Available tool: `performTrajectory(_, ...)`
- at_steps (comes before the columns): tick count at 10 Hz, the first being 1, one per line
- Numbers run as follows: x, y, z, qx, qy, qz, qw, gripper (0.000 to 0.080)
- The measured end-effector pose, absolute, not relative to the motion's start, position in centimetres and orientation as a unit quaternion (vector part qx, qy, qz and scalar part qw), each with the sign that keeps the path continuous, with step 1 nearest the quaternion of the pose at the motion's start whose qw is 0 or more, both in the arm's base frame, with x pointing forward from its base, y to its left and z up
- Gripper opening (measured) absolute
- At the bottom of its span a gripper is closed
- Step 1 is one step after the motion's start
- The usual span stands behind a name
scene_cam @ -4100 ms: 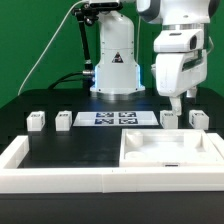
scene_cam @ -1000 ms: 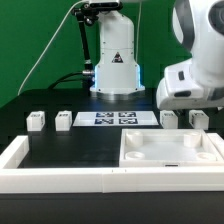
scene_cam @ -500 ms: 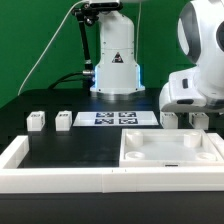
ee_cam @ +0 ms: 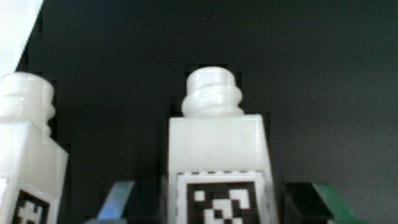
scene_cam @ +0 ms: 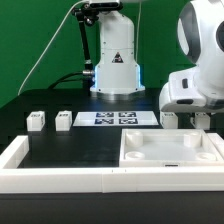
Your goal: Assemble square table
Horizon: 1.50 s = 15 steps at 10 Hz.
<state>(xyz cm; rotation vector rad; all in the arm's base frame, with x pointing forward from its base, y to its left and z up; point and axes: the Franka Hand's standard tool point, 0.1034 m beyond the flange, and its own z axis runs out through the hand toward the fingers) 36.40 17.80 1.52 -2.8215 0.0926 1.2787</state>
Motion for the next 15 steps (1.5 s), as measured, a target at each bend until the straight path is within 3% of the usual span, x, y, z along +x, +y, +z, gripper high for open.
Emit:
performTrajectory(4,36.6,17.6,1.8,-0.910,0.025,0.412,0.025,0.0286)
performTrajectory(8,39.2,16.4,6.4,-0.919,0.025,0.391,0.040,0.0288)
performTrajectory(11,39.3,16.5,5.7,-0.928,0.027,0.370,0.041,0.0288)
performTrajectory(13,40.9,16.3,5.3,-0.953,0.028,0.299,0.050,0.0288)
performTrajectory(15,43.8,15.7,6.7,-0.969,0.028,0.238,0.062,0.0288)
